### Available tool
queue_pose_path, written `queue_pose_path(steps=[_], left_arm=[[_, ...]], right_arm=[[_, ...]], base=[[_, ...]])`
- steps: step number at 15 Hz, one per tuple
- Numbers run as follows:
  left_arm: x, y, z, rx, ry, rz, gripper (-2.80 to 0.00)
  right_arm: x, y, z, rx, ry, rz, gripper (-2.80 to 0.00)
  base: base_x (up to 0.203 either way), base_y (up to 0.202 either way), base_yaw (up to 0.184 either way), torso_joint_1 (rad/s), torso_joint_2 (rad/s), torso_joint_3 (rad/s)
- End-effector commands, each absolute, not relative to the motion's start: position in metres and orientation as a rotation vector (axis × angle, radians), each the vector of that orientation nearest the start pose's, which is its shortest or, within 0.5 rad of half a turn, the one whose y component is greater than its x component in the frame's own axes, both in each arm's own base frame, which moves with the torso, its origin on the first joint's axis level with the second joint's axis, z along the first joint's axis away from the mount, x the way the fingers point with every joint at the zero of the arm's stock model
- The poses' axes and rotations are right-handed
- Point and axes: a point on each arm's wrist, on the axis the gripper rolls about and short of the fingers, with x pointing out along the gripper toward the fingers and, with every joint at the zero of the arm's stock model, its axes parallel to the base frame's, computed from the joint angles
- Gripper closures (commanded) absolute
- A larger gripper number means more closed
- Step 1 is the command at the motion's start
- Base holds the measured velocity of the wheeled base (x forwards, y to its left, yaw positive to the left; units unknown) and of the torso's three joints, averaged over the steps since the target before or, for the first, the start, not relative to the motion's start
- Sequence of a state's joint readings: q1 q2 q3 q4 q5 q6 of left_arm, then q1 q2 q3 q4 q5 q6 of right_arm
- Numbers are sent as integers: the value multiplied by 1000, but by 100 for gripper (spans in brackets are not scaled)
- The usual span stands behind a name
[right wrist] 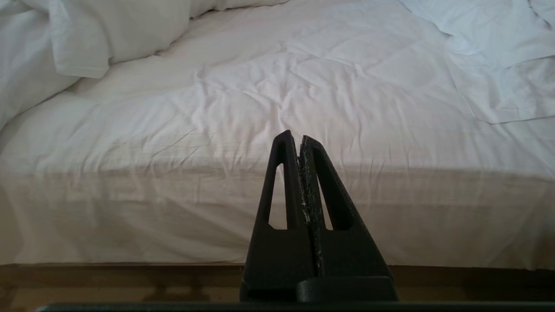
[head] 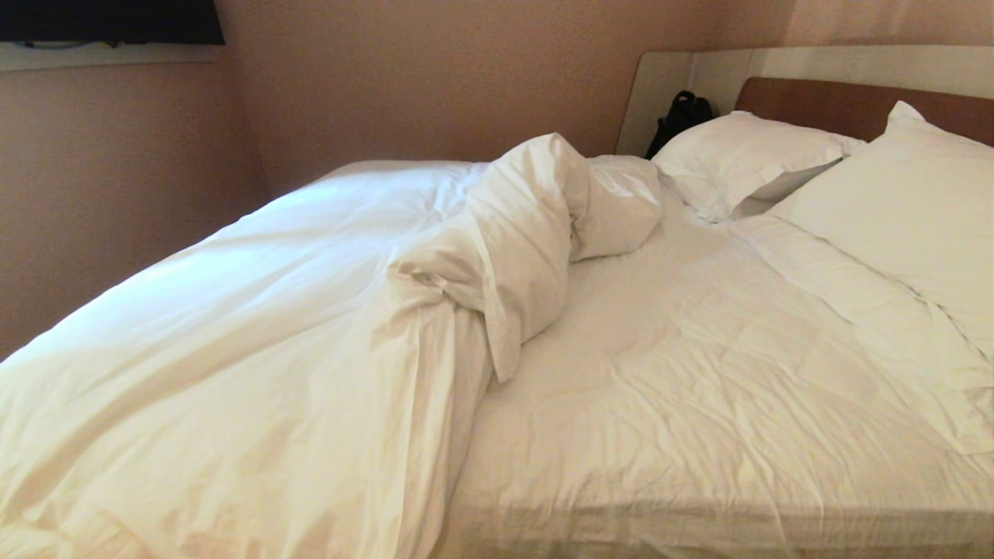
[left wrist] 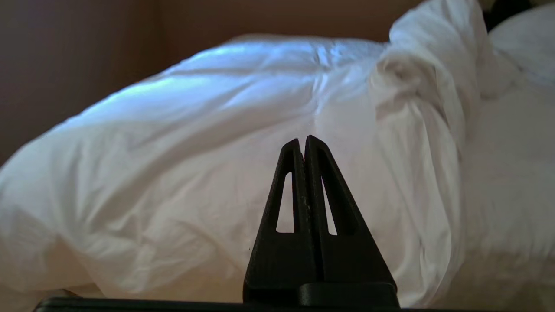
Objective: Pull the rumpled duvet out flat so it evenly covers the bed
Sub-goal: Hold the folded corner of the quilt
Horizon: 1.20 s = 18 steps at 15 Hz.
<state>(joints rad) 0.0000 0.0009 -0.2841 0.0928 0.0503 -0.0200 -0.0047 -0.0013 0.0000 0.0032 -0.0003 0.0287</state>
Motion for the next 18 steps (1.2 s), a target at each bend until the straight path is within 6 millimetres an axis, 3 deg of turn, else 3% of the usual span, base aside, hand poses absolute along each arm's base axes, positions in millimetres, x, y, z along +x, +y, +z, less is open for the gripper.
queue_pose_path(steps=[1, 8, 18], left_arm=[[-40, 1, 119, -22, -137, 44, 0], [-24, 1, 81, -25, -30, 42, 0], [-23, 1, 78, -51, -20, 33, 0]], right_arm=[[-23, 0, 75, 29, 3, -5, 0], [-23, 0, 75, 29, 3, -5, 0], [-23, 0, 75, 29, 3, -5, 0]], base=[[0, 0, 0, 0, 0, 0], [0, 0, 0, 0, 0, 0], [0, 0, 0, 0, 0, 0]])
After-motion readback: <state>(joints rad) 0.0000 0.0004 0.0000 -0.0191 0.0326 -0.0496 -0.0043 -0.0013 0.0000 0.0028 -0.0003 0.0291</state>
